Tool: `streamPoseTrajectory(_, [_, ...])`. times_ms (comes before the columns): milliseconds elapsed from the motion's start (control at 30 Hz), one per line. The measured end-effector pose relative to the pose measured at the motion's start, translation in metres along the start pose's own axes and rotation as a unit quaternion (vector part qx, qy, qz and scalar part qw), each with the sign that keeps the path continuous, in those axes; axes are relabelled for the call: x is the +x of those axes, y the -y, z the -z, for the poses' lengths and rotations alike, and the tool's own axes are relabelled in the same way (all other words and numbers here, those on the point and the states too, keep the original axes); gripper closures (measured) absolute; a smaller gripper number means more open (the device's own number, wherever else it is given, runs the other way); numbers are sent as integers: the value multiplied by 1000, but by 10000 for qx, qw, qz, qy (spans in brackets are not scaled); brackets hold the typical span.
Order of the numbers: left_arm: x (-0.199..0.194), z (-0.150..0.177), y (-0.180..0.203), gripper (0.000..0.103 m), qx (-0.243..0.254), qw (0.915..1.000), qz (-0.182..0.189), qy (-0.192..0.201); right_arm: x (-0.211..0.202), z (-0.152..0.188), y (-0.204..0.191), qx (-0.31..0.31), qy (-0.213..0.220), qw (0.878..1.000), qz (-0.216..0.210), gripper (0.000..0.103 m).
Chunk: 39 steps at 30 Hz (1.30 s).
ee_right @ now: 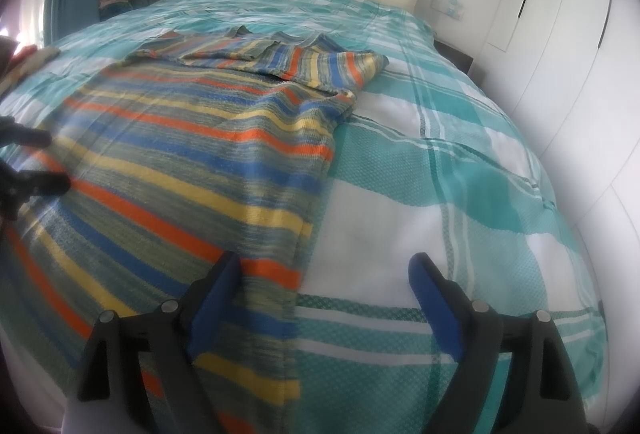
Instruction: Fold small clothes
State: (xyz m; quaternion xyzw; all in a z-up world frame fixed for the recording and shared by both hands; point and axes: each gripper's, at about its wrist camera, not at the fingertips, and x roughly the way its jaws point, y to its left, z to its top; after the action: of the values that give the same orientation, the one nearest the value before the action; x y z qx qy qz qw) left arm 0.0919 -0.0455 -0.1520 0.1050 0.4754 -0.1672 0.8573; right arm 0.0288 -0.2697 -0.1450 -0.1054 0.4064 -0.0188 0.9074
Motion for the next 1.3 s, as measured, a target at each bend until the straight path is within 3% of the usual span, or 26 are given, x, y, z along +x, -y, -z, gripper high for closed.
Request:
streamPoseTrajectory(333, [-1,0,0,0,-19,10000,13,-12,2,1,4,25,-18,10000,-11,16])
streamPoseTrajectory(433, [-12,-2,-8,2,-220,9996,-162,-21,-1,3,7,48,28,10000,15,16])
streamPoseTrajectory(600, [-73,-8,-46,2,-773,9946,-237,658,-17,-1,11,189,397,9990,115,16])
streamPoseTrajectory(733, [-129,-9,-87,2,-1277,9838,-130,1250,-34,-6,17,368,792,9961,130,16])
streamPoseTrajectory(867, [-180,-12,-114,1,-1476,9716,-270,1829,-53,-11,29,595,1115,9920,71,16])
streamPoseTrajectory(1033, [-203,-21,-135,1,-1629,9592,-239,2298,-61,-25,54,910,904,9914,-268,16])
streamPoseTrajectory(1133, [-175,-19,-137,1,-1763,9621,-60,2080,-64,-34,67,1049,670,9904,-607,16])
streamPoseTrajectory(1300, [-98,16,-125,2,-1846,9766,119,1096,-66,-36,73,1163,-59,9851,-1263,16])
